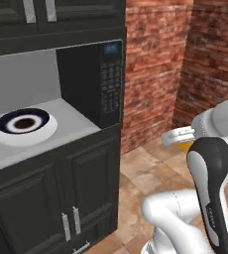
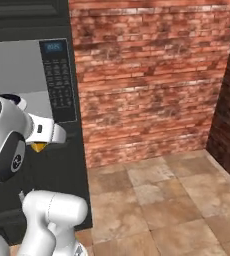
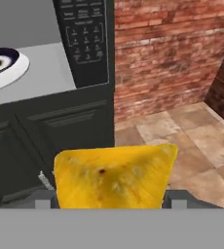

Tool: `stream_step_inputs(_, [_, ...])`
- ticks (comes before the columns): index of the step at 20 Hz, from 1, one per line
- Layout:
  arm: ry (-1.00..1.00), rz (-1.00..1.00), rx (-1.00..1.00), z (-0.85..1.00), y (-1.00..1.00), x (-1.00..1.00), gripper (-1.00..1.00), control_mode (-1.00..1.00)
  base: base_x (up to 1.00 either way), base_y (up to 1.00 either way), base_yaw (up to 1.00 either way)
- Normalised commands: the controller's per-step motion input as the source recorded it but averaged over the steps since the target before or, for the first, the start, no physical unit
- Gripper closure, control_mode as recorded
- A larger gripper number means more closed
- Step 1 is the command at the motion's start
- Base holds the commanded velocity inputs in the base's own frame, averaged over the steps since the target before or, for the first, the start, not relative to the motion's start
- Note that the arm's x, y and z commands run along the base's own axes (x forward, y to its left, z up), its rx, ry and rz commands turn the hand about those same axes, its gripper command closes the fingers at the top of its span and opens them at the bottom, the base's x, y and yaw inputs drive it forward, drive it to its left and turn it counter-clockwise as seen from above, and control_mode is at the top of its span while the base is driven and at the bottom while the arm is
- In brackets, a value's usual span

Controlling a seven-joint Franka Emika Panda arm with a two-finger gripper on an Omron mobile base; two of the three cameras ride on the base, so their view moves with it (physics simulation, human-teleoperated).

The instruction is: Pick the cheese from the microwave and place it on plate located on the counter.

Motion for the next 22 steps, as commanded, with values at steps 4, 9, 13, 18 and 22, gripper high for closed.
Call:
stream_step_inputs(4, [0.00, 0.00, 0.00, 0.00, 0.00, 0.00, 1.00, 1.00, 0.00, -0.21, -0.93])
stream_step_inputs(9, [0.00, 0.00, 0.00, 0.00, 0.00, 0.00, 1.00, 1.00, 0.00, -0.15, -0.95])
stream_step_inputs(13, [0.00, 0.00, 0.00, 0.00, 0.00, 0.00, 1.00, 1.00, 0.00, 0.00, -0.99])
stream_step_inputs(18, [0.00, 0.00, 0.00, 0.00, 0.00, 0.00, 1.00, 1.00, 0.00, 0.00, -1.00])
stream_step_inputs(22, [0.00, 0.00, 0.00, 0.00, 0.00, 0.00, 1.00, 1.00, 0.00, 0.00, -1.00])
